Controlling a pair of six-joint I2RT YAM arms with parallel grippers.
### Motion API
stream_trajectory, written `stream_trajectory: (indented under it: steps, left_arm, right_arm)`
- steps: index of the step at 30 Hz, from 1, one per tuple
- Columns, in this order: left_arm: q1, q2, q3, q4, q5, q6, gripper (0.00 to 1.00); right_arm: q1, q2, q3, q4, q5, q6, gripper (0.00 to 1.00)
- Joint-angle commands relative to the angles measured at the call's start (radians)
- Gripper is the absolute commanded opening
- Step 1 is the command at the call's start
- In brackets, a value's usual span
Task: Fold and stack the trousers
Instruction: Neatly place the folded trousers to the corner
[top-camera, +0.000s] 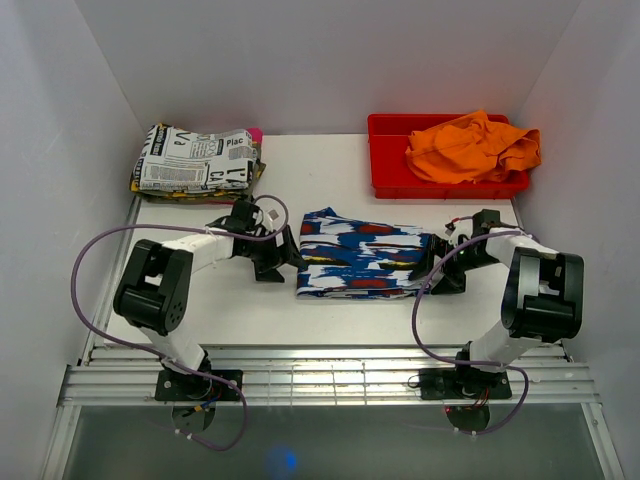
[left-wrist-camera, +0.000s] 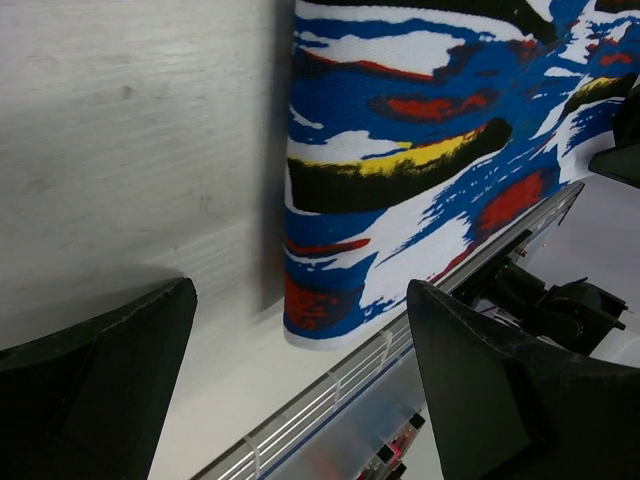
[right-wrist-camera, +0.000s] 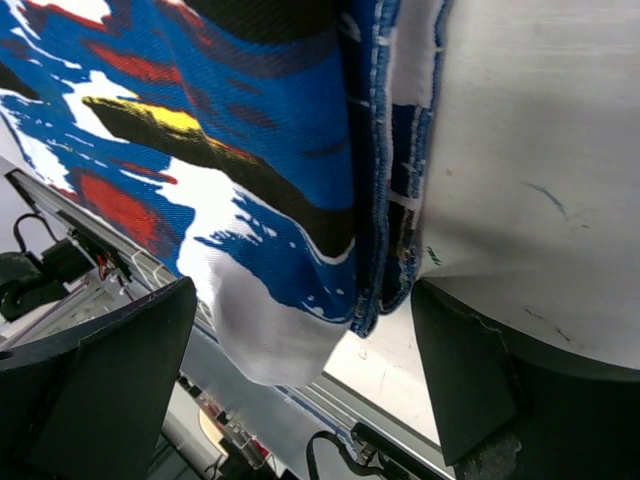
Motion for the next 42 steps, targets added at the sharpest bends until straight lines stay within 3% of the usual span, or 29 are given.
stream_trajectory:
  steps: [1,9,14,18,19,22,26,28,31,32,34,42]
  left_arm:
    - [-0.049,0.014,0.023,0.034,-0.02,-0.048,0.98]
    - [-0.106,0.072,-0.03,0.078,-0.018,-0.149,0.94]
    - [-0.116,0.055,-0.044,0.016,-0.043,-0.175,0.93]
    - [-0.116,0.006,-0.102,-0.003,-0.047,-0.181,0.93]
    - [-0.124,-0.006,-0.112,0.006,-0.047,-0.19,0.91]
    - [-0.129,-0.011,-0.118,0.034,-0.058,-0.183,0.8]
    - [-0.129,-0.006,-0.07,0.02,-0.086,-0.151,0.61]
    - [-0.127,-0.009,-0.043,0.003,-0.095,-0.143,0.48]
    - [-0.127,-0.026,-0.026,-0.021,-0.101,-0.118,0.33]
    - [-0.127,-0.031,-0.009,-0.03,-0.109,-0.109,0.26]
    - [-0.127,-0.054,0.008,-0.055,-0.132,-0.071,0.01]
    - [-0.127,-0.144,0.12,-0.158,-0.308,0.098,0.0]
  right_arm:
    - [0.024,0.048,-0.002,0.067,0.029,-0.009,0.95]
    - [0.068,0.073,-0.026,0.093,0.02,0.01,0.99]
    - [0.083,0.074,-0.029,0.093,0.017,0.013,0.91]
    - [0.083,0.054,-0.058,0.1,0.012,0.014,0.74]
    - [0.085,0.057,-0.061,0.109,0.002,0.017,0.63]
    - [0.087,0.071,-0.038,0.103,0.009,-0.004,0.41]
    - [0.087,0.067,-0.005,0.079,0.012,-0.019,0.28]
    - [0.09,0.056,0.006,0.073,-0.015,-0.022,0.15]
    - [0.106,0.019,0.029,0.053,-0.027,-0.03,0.08]
    - [0.113,0.013,0.035,0.047,-0.027,-0.032,0.08]
    - [0.128,0.002,0.055,0.04,-0.035,-0.035,0.08]
    - [0.269,-0.078,0.169,0.077,0.018,-0.01,0.08]
